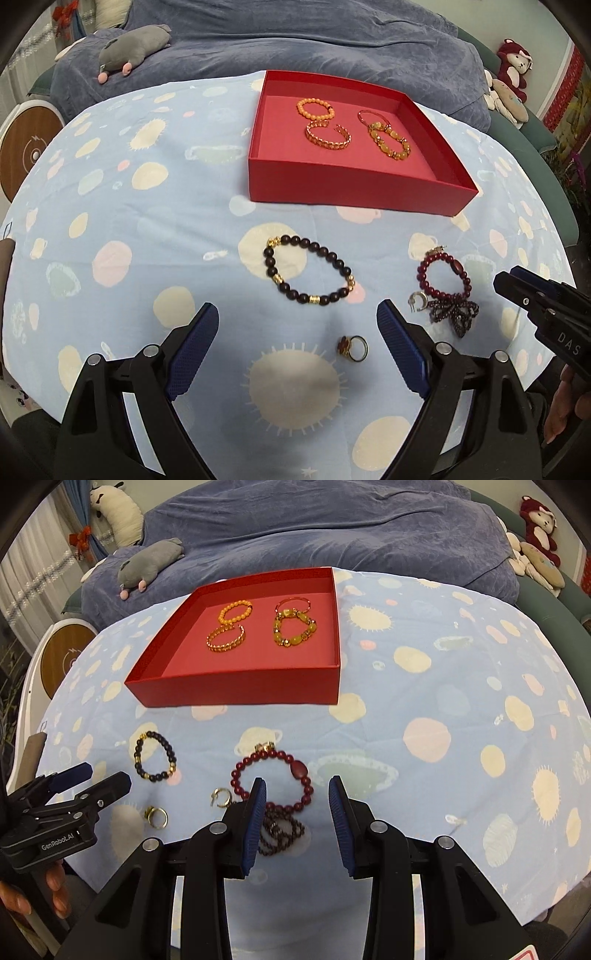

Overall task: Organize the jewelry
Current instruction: 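Raise both open tools away from the red box, then close the left tool on the dark bead bracelet while the right tool grasps the garnet tassel strand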

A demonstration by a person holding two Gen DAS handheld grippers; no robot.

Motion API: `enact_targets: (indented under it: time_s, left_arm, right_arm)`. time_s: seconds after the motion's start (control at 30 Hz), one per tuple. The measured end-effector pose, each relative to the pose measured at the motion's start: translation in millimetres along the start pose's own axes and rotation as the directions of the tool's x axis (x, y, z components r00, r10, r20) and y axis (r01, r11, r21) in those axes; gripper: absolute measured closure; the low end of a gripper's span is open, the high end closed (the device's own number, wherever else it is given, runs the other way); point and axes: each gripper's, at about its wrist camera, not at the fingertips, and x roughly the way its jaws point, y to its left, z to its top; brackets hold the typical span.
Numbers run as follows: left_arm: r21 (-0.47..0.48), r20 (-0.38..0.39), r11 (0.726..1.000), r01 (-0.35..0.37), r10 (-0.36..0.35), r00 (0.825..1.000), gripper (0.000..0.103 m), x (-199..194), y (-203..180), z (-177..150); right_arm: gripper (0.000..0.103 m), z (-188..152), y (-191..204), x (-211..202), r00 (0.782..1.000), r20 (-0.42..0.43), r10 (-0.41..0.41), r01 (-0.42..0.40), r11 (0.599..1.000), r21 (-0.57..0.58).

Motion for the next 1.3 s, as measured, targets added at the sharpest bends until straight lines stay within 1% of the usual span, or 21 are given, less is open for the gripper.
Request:
enact_targets:
  time_s: [0.13, 0.3, 0.63, 0.73, 0.83, 0.9, 0.97, 1.3]
  left_arm:
    - [0.009, -0.006, 1.0, -0.008, 0.008, 1.0, 0.02, -1, -5, -17]
    - [0.016, -0.011, 1.0, -0.01, 0.01, 1.0, 0.022, -4, -8, -33]
    - [-0.005, -0.008, 1.0, -0.013, 0.013, 1.0, 0.022, -6, -3, -37]
    - [-0.011, -0.007, 1.0, -0.018, 0.018, 1.0, 0.022, -5, -1, -34]
    - [-0.02, -0.006, 1.0, -0.023, 0.022, 1.0, 0.022, -4, 2, -31]
    - [-0.027, -0.006, 0.999, -0.027, 0.027, 1.0, 0.022, -3, 3, -27]
    - [-0.033, -0.006, 0.999, -0.027, 0.027, 1.0, 0.022, -2, 5, -24]
    - [-0.05, -0.003, 0.998, -0.037, 0.037, 0.999, 0.022, 8, 6, -7]
  right_arm:
    - [0.068, -17, 3, -1, 1.0, -0.017, 0.01, -0.01, 1.0, -0.001]
    - [0.068, -30, 8, 1, 0.999, -0.029, 0.025, -0.025, 1.0, 0.006]
    - [0.068, -23, 17, 15, 0.999, -0.03, 0.036, -0.037, 0.999, -0.017]
    - [0.071, -21, 18, 23, 0.998, -0.04, 0.04, -0.04, 0.999, -0.019]
    - [0.082, -22, 21, 28, 0.998, -0.054, 0.041, -0.043, 0.999, -0.032]
    - [0.094, -23, 20, 31, 0.997, -0.066, 0.035, -0.037, 0.999, -0.036]
    - [0.097, -24, 18, 33, 0.997, -0.07, 0.035, -0.037, 0.999, -0.031]
    - [0.098, -26, 12, 22, 0.995, -0.054, 0.082, -0.082, 0.997, 0.008]
